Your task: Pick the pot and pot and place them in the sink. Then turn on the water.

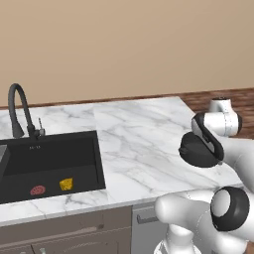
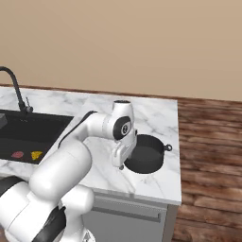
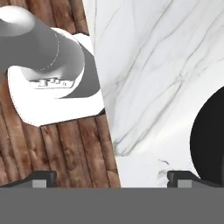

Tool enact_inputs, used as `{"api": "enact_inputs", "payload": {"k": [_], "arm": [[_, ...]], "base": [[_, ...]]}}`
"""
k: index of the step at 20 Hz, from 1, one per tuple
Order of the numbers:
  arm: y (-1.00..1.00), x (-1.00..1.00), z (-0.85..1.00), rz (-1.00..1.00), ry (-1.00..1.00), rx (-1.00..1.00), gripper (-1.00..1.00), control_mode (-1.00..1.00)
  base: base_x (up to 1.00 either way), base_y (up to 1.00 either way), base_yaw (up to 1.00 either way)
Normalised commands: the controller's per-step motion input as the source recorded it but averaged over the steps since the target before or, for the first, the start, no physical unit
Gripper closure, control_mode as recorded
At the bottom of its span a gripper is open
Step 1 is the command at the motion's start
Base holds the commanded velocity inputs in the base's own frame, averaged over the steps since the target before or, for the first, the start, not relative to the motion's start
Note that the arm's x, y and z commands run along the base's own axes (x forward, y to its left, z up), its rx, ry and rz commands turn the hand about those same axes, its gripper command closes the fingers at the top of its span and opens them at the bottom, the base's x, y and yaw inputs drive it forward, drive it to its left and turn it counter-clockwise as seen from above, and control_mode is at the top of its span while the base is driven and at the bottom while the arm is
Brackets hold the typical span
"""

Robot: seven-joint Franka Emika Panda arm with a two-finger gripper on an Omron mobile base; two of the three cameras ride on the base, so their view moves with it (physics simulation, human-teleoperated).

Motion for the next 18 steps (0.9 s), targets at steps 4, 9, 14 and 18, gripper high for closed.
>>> {"api": "enact_inputs", "payload": {"k": [4,9,14,18], "arm": [[0.0,0.2,0.0,0.06,0.0,0.03,-1.0,-1.0],[0.0,0.32,-0.06,0.04,0.01,0.02,-1.0,-1.0],[0.0,0.38,-0.18,0.02,0.02,0.01,-1.0,-1.0],[0.0,0.27,-0.21,0.02,0.0,0.02,-1.0,-1.0]], "base": [[0.0,0.0,0.0],[0.0,0.0,0.0],[0.0,0.0,0.0],[0.0,0.0,0.0]]}}
